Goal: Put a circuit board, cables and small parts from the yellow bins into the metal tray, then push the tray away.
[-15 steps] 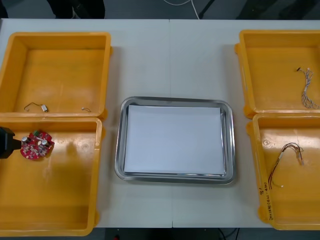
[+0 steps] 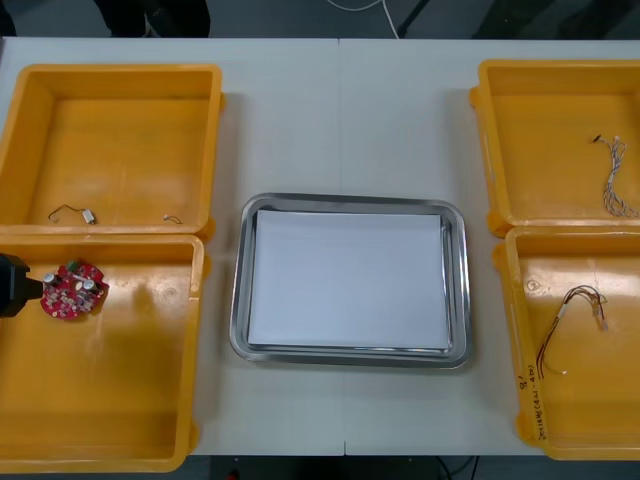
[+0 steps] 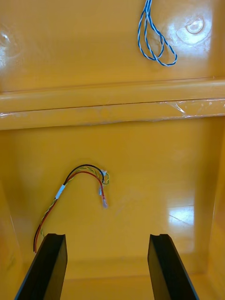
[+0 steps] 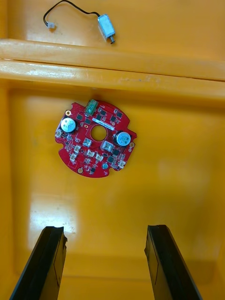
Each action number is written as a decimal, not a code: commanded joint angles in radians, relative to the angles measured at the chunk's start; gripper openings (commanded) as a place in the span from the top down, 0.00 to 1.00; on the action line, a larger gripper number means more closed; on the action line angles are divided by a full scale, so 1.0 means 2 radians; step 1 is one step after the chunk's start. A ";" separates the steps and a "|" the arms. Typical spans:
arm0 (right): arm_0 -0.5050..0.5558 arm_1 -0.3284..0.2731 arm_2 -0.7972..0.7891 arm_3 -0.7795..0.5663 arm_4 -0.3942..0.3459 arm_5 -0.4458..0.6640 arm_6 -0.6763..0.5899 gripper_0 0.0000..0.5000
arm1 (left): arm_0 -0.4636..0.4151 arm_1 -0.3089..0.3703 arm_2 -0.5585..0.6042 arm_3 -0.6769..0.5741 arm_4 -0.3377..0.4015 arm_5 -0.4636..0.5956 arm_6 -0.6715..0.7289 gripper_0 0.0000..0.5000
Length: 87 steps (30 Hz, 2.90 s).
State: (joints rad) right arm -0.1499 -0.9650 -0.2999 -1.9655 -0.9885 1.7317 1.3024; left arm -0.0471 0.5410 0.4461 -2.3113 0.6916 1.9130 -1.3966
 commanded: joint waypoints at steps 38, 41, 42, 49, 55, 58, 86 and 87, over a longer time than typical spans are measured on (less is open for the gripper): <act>-0.012 -0.017 0.004 -0.006 -0.004 0.002 -0.003 0.00 | -0.008 0.021 -0.008 -0.002 0.002 0.003 0.017 0.00; -0.012 -0.017 0.004 -0.006 -0.004 0.002 -0.003 0.00 | -0.008 0.021 -0.008 -0.002 0.002 0.003 0.017 0.00; -0.012 -0.017 0.004 -0.006 -0.004 0.002 -0.003 0.00 | -0.008 0.021 -0.008 -0.002 0.002 0.003 0.017 0.00; -0.012 -0.017 0.004 -0.006 -0.004 0.002 -0.003 0.00 | -0.008 0.021 -0.008 -0.002 0.002 0.003 0.017 0.00; -0.012 -0.017 0.004 -0.006 -0.004 0.002 -0.003 0.00 | -0.008 0.021 -0.008 -0.002 0.002 0.003 0.017 0.00; -0.012 -0.017 0.004 -0.006 -0.004 0.002 -0.003 0.00 | -0.008 0.021 -0.008 -0.002 0.002 0.003 0.017 0.00; -0.012 -0.017 0.004 -0.006 -0.004 0.002 -0.003 0.00 | -0.008 0.021 -0.008 -0.002 0.002 0.003 0.017 0.00; -0.012 -0.017 0.004 -0.006 -0.004 0.002 -0.003 0.00 | -0.008 0.021 -0.008 -0.002 0.002 0.003 0.017 0.00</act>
State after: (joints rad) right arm -0.1500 -0.9650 -0.2999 -1.9655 -0.9885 1.7318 1.3024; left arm -0.0471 0.5410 0.4461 -2.3113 0.6916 1.9130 -1.3966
